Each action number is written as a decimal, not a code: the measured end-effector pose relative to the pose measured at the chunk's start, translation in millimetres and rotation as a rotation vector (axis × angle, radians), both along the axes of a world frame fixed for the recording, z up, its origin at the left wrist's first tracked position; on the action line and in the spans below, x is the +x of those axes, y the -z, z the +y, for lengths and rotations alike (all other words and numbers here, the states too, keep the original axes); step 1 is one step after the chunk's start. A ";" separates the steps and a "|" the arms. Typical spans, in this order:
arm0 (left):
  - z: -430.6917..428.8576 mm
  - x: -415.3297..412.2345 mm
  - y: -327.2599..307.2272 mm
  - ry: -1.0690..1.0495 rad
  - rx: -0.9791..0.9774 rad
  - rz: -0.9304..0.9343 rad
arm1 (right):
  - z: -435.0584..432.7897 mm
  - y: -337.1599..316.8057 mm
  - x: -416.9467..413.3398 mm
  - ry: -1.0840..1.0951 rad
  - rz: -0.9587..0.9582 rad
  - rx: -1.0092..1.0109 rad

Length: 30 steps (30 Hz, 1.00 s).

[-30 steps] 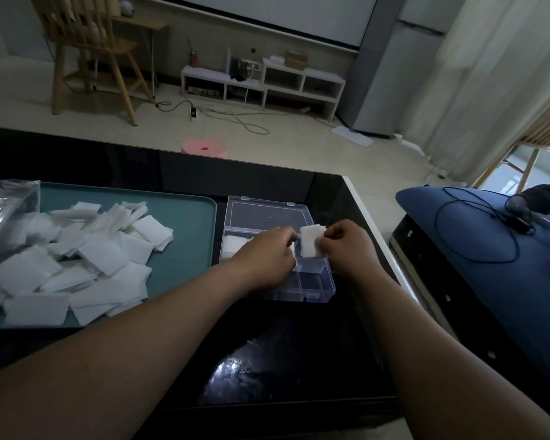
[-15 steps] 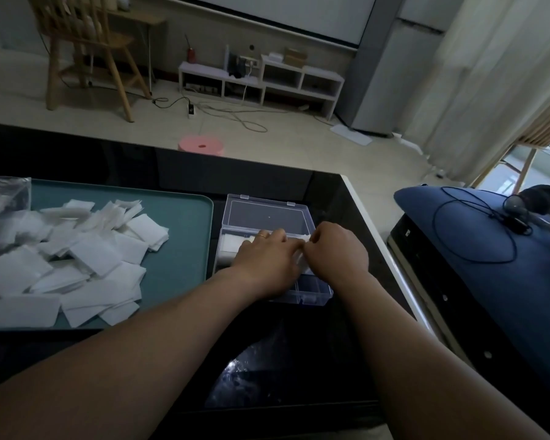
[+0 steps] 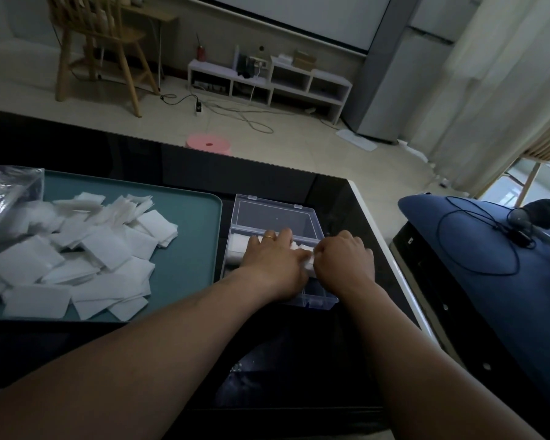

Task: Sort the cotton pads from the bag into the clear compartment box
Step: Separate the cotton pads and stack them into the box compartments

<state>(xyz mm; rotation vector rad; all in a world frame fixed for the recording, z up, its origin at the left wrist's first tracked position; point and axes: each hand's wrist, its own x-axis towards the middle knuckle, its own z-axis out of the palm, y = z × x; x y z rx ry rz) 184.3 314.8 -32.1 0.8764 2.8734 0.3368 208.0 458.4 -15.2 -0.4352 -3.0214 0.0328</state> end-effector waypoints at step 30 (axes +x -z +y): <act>-297.9 -11.2 -39.4 -0.351 0.165 0.033 | -241.5 -9.6 -60.4 -0.363 -0.135 -0.431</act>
